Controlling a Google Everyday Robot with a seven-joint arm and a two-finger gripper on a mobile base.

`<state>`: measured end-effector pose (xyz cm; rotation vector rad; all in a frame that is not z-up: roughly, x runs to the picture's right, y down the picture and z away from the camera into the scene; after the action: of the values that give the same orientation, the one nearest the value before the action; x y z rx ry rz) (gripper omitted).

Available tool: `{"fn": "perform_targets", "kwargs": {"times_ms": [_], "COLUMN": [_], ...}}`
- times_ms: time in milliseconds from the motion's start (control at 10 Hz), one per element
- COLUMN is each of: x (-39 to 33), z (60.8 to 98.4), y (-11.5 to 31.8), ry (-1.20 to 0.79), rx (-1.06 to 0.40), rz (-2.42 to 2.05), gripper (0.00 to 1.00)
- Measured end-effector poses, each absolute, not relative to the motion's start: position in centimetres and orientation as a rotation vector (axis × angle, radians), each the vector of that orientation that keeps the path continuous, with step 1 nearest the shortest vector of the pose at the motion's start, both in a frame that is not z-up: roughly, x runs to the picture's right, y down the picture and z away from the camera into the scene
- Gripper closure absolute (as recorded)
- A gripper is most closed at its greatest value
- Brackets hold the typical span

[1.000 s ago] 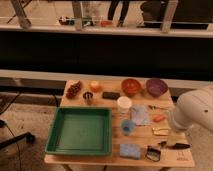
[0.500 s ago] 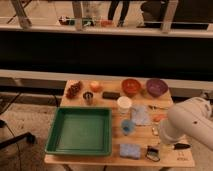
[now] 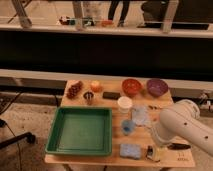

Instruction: Place sponge in paper cup

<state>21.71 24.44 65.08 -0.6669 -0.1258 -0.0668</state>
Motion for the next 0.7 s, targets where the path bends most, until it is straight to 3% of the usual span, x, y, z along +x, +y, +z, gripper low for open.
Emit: {"fn": "perform_targets", "kwargs": {"times_ms": [500, 700], "x": [21.7, 20.7], "z": [65.1, 65.7], "y": [24.6, 26.8], "ry": [-0.118, -0.089], "rx": [-0.671, -0.701], "rz": [-0.057, -0.061], "gripper": [0.2, 0.2]}}
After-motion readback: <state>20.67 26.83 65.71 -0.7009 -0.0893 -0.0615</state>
